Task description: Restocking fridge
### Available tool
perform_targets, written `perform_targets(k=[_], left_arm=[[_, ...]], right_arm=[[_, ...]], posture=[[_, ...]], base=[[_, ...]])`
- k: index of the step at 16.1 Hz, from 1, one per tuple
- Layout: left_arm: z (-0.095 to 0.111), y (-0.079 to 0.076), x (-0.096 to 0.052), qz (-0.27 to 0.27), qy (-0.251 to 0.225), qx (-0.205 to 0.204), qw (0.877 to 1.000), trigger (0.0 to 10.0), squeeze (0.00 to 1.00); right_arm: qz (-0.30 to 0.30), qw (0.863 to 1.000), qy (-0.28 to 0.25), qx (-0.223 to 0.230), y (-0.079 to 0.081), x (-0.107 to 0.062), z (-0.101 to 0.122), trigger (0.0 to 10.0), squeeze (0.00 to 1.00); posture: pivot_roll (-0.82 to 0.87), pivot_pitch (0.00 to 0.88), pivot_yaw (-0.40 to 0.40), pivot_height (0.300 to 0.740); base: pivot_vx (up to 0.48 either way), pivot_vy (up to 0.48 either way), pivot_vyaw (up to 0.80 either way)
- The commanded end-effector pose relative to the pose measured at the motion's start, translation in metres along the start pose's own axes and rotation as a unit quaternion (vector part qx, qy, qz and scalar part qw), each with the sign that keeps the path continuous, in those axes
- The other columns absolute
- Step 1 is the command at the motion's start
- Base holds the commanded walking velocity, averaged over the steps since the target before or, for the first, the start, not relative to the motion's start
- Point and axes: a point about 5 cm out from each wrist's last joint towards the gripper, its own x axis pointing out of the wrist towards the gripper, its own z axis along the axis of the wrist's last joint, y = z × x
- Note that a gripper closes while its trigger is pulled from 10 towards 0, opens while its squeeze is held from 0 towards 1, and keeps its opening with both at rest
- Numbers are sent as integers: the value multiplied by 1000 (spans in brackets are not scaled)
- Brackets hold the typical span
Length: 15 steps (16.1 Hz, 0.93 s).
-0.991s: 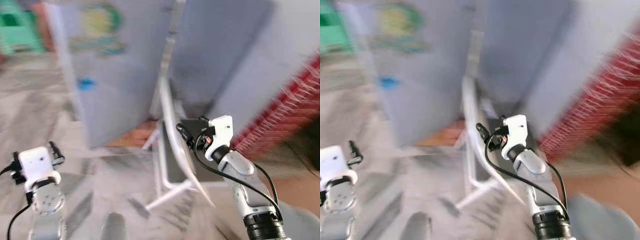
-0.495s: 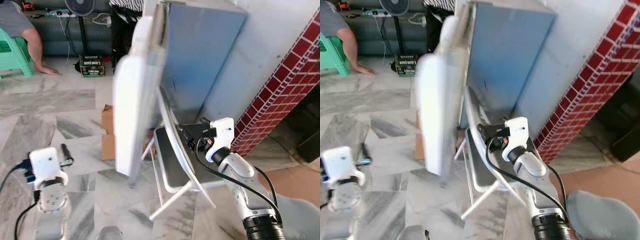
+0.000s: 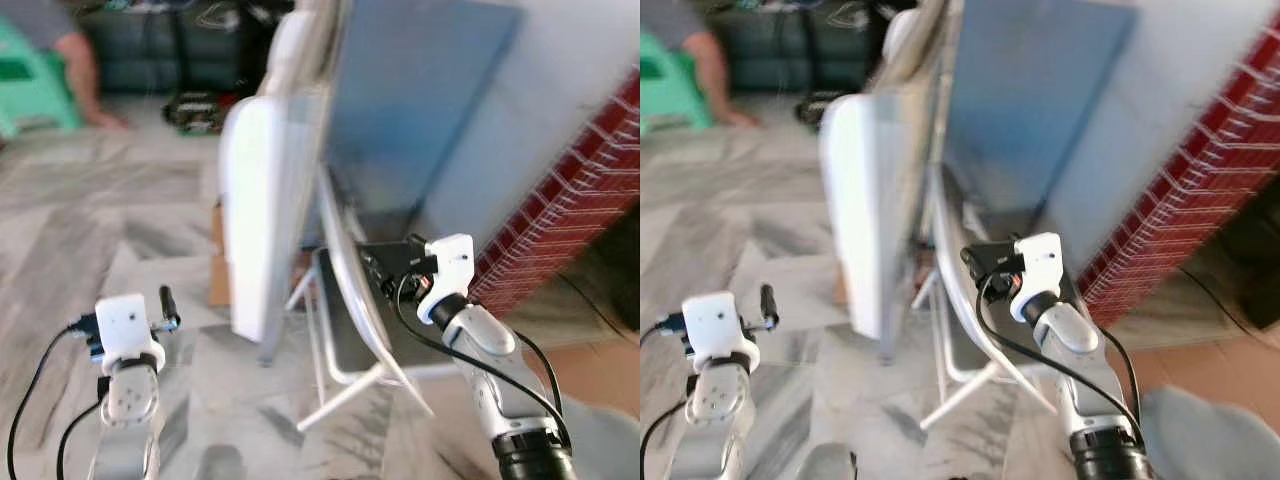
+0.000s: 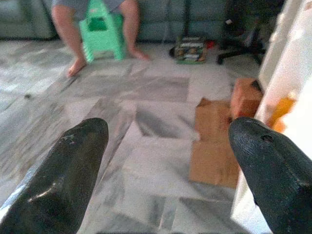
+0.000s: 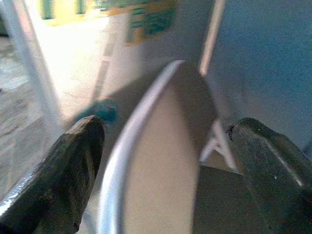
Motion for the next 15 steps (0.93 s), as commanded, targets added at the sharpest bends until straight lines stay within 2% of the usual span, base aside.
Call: perform_targets(k=[1,2,3,5,7,8,9,10,12,14,15], left_arm=[[0,-3,-2,-13,1,4,1000,10000,0],[-1,-7,-2,-26,6,1,1000,10000,0],[-7,-20,-5,-81,38,-28,996,10000,0],[-13,-33,-12,-146,67,-44,986,10000,0],[-18,-48,-22,-226,92,-4,970,10000,0],[-20,-52,-27,-248,108,11,963,10000,0],[-20,-54,-29,-254,107,17,961,10000,0],[-18,-57,-32,-272,107,23,956,10000,0],[-13,-58,-32,-273,99,28,957,10000,0],[-12,-59,-35,-282,111,21,953,10000,0],[-13,-65,-42,-309,129,24,942,10000,0]], right_arm=[[-5,1000,-4,-5,0,-2,2,10000,0],[-5,1000,-2,-4,0,-2,1,10000,0],[-4,1000,0,-4,1,-2,1,10000,0],[-4,1000,3,-2,0,1,1,10000,0],[-5,1000,10,1,4,12,2,10000,0],[-7,1000,17,-5,10,24,3,10000,0],[-7,1000,16,-8,14,31,5,10000,0],[10,1000,9,-22,32,51,12,10000,0],[32,999,-12,-28,54,75,27,10000,0],[12,999,-8,-29,63,87,29,10000,0],[-14,1000,3,-23,67,95,29,10000,0]], posture=[[128,25,-92,740],[128,25,-92,740],[129,25,-94,740],[136,29,-100,740],[149,32,-107,740],[158,35,-112,740],[165,36,-114,740],[172,36,-118,740],[201,36,-136,740],[216,38,-145,740],[230,42,-155,740]], base=[[0,0,781],[0,0,781],[0,0,488],[0,0,0],[0,0,0],[0,0,0],[0,0,0],[0,0,0],[0,0,0],[0,0,0],[0,0,0]])
